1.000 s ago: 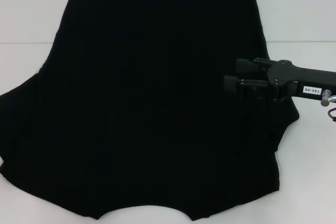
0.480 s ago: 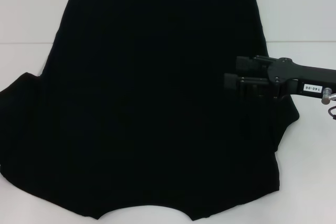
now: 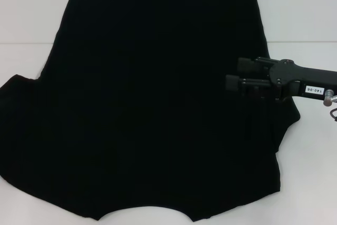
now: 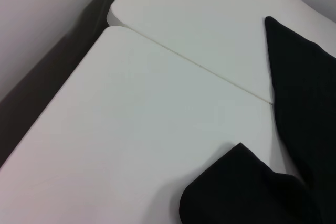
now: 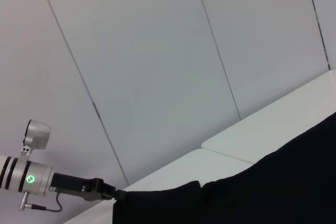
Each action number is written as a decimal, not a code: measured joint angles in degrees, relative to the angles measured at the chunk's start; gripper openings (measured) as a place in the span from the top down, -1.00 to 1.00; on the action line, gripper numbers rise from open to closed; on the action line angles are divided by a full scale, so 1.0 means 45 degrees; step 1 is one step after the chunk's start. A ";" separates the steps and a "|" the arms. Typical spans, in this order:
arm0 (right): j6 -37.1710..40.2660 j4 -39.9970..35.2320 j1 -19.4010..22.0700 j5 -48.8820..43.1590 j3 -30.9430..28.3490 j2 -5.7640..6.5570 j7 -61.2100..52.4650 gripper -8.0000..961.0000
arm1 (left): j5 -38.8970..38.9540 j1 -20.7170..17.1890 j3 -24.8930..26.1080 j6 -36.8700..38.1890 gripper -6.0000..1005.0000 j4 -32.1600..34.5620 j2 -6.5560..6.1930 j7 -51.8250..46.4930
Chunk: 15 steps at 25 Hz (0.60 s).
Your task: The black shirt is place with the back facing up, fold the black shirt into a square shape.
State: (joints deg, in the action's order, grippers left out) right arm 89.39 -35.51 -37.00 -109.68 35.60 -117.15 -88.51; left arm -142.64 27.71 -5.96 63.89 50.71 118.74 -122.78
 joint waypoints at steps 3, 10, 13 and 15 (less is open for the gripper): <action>0.0000 0.0008 -0.0001 -0.0001 0.0000 0.0000 0.0000 -0.85 | 0.0000 -0.0005 0.0153 0.0000 0.99 0.0002 0.0000 0.0000; 0.0006 0.0009 0.0017 -0.0002 0.0000 0.0000 0.0000 -0.84 | 0.0059 -0.0061 0.0286 0.0003 0.99 0.0024 0.0000 0.0010; 0.0019 0.0002 0.0019 -0.0002 0.0000 -0.0001 0.0000 -0.84 | 0.0102 -0.0064 0.0289 0.0071 0.99 0.0024 0.0000 0.0030; 0.0019 0.0000 0.0019 -0.0002 0.0000 0.0000 0.0000 -0.84 | 0.0146 -0.0063 0.0278 0.0173 0.99 0.0024 0.0000 0.0024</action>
State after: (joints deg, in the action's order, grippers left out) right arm 89.47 -35.51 -36.91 -109.69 35.60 -117.15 -88.51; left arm -141.98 27.42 -4.71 64.67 50.81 118.74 -122.67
